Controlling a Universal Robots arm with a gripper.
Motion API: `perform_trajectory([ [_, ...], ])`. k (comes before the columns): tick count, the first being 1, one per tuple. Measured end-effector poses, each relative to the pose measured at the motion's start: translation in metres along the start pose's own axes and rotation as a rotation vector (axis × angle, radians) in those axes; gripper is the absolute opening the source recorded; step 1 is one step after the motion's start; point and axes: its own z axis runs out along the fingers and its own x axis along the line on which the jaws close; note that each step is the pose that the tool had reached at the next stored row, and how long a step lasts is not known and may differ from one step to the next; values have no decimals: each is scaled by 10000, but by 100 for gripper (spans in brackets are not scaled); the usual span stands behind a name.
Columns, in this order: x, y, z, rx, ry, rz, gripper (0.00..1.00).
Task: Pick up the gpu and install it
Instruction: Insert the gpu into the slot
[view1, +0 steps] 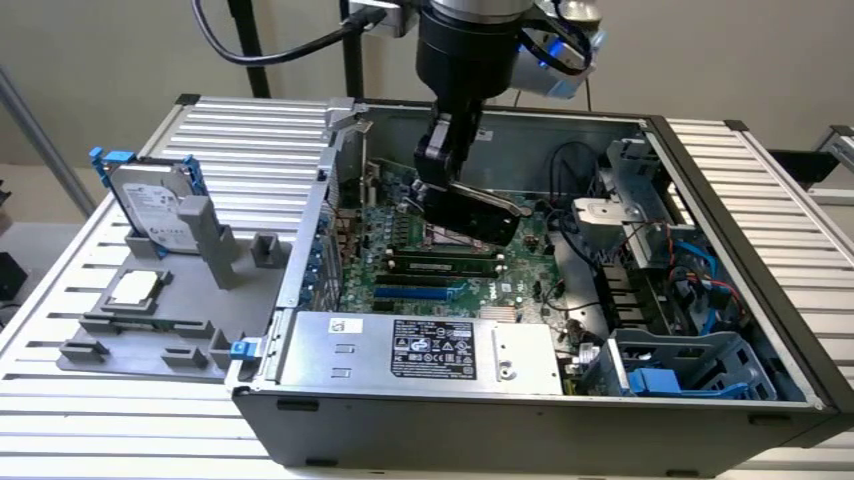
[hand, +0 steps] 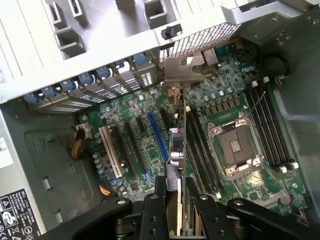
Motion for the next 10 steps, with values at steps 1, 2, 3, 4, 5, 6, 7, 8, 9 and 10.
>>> perform_trajectory([
  [1, 0, -1, 9, -2, 8, -179, 0],
  [2, 0, -1, 17, -4, 17, -364, 0],
  [3, 0, -1, 26, -6, 26, -545, 0],
  [4, 0, -2, 34, -7, 34, -723, 0],
  [5, 1, -2, 43, -10, 44, -909, 0],
  [6, 1, -2, 52, -11, 51, -1094, 0],
  [7, 1, -3, 60, -13, 58, -1268, 0],
  [8, 1, -3, 68, -15, 67, -1448, 0],
  [9, 1, -4, 77, -17, 75, -1633, 0],
  [10, 1, -4, 85, -19, 84, -1819, 0],
])
